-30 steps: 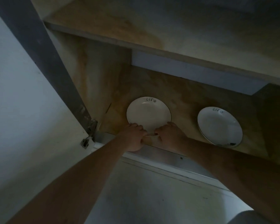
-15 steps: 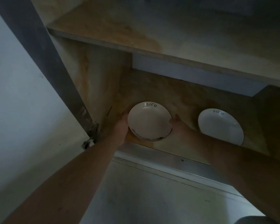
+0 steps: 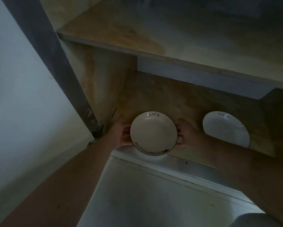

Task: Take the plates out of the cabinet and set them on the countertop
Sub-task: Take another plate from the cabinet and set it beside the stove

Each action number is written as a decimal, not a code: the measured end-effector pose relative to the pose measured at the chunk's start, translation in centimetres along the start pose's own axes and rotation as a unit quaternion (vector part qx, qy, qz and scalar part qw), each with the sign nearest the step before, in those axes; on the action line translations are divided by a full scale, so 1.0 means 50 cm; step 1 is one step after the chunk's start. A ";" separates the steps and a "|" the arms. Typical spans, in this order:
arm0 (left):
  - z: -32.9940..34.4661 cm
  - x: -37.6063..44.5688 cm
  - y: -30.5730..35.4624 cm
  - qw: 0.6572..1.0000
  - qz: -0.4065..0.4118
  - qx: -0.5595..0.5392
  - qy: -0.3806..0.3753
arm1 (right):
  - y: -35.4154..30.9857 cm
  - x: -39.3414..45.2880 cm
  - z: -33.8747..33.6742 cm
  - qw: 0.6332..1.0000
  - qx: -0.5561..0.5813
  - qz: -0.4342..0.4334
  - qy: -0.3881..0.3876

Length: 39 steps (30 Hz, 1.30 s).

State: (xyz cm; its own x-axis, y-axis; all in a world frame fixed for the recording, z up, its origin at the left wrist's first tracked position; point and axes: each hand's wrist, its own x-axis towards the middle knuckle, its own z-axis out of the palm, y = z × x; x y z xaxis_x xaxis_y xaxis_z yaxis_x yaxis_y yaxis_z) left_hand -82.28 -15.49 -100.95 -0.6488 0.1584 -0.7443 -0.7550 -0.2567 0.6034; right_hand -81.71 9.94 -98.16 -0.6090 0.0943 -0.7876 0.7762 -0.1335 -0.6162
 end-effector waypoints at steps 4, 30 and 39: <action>-0.004 -0.023 -0.010 1.000 0.015 0.007 0.000 | 0.003 -0.004 -0.002 0.999 -0.025 -0.019 -0.008; 0.024 -0.877 -0.030 0.992 -0.030 0.000 0.119 | 0.020 -0.863 0.056 0.995 -0.019 0.090 0.048; 0.026 -1.194 0.089 0.995 -0.037 0.011 0.095 | -0.053 -1.201 0.078 0.996 -0.009 0.070 0.051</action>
State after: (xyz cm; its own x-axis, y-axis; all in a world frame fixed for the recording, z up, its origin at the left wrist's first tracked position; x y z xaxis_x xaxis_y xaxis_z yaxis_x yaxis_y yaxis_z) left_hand -47.02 -24.84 -53.47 -0.5632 -0.0078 -0.8263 -0.8034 -0.2289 0.5497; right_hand -47.84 0.77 -49.19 -0.4755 0.1759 -0.8620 0.8559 -0.1340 -0.4995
